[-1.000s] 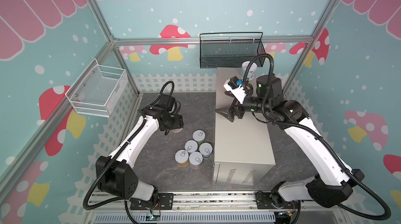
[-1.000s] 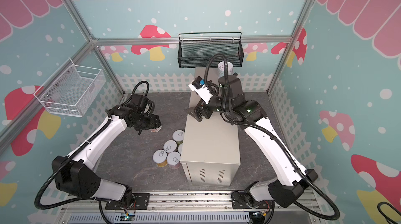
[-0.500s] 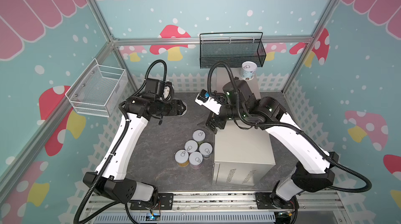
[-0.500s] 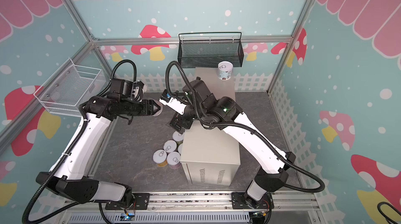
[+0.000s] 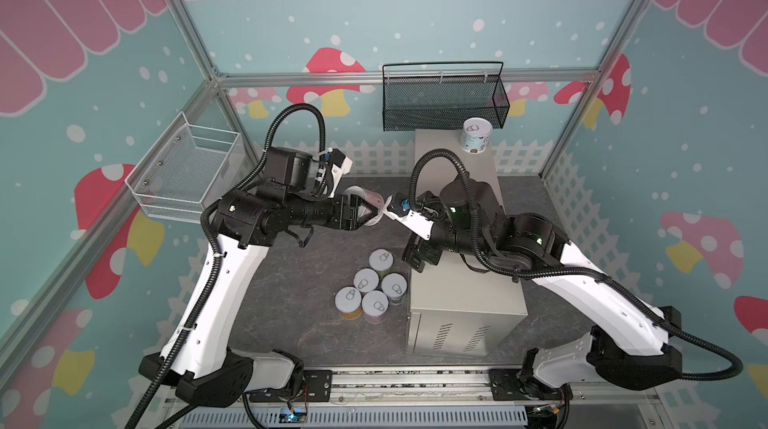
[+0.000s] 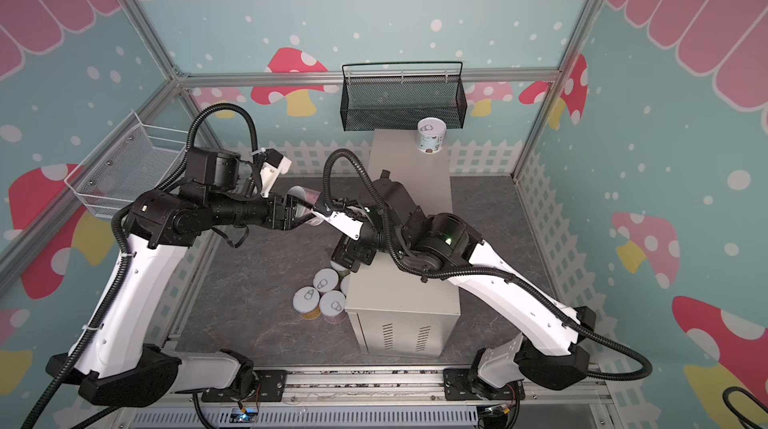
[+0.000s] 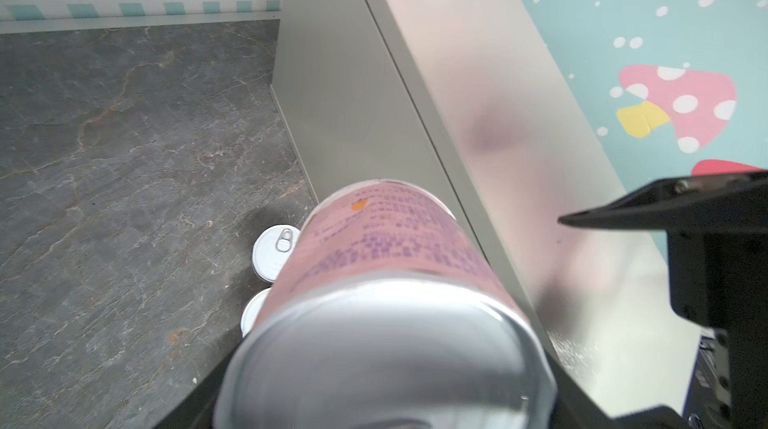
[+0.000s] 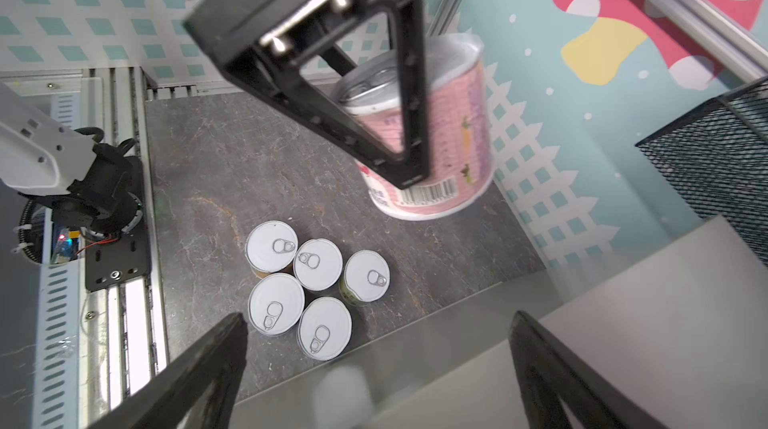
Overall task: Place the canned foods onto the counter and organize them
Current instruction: 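Lift the pink-labelled can with the left gripper toward the approaching right gripper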
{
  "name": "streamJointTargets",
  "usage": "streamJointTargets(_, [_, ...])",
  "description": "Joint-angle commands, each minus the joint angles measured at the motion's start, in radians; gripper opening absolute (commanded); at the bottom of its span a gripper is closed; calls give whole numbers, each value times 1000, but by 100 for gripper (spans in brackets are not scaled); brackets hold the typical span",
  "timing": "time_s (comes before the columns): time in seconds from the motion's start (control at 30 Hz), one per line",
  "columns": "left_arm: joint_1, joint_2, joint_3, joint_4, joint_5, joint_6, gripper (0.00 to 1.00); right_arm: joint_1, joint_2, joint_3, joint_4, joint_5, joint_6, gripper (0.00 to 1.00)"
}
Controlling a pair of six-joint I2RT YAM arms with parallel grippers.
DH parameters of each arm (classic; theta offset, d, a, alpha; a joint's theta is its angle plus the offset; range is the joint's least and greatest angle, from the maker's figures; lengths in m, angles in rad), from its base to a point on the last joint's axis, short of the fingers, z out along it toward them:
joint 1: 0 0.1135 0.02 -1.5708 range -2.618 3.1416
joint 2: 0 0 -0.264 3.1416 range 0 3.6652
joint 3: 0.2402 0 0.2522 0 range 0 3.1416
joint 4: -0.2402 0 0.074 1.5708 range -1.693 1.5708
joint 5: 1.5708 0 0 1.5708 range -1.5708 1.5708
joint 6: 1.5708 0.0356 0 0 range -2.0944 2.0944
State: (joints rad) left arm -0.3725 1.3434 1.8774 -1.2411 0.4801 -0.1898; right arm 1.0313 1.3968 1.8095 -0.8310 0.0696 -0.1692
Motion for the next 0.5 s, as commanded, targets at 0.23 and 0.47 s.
streamJointTargets(0.23, [-32,-54,31,11,156,64,55,42,-22,-24,147,-9,-62,100])
streamJointTargets(0.47, [-89,-67,31,2,157,79,55,66,47,25,165,47,-84,100])
